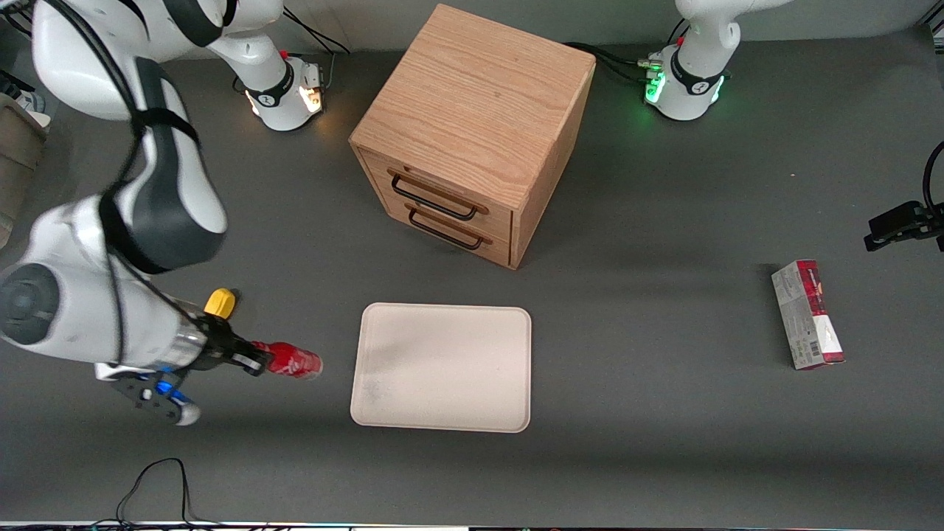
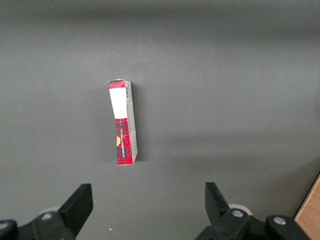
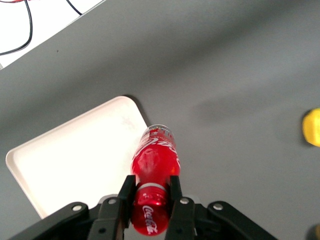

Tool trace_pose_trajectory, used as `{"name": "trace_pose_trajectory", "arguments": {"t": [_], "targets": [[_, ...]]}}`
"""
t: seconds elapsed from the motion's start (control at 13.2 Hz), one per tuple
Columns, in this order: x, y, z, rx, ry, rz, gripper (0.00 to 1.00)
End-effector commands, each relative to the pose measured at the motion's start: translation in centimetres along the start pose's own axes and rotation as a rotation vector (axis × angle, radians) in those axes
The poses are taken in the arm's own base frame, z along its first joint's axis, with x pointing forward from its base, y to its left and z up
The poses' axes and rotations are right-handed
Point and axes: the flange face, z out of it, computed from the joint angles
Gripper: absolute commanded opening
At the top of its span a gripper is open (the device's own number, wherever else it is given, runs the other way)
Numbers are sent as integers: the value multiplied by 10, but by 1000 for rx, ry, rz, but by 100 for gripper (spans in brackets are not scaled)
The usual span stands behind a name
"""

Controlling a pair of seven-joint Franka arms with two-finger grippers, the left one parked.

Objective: Place coke bottle on tray
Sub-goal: 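Carry the bottle with the right gripper toward the cream tray's corner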

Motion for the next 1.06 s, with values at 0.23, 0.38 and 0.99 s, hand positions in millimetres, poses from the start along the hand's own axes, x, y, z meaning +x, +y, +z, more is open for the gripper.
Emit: {"name": "trace_pose_trajectory", "arguments": {"t": [0.23,0.38,0.99], "targets": [[-16,-56,43,12,111,69,0],[-21,-69,66,5,133,68,0],[-33,-89,120,-15,139,69,0]]}}
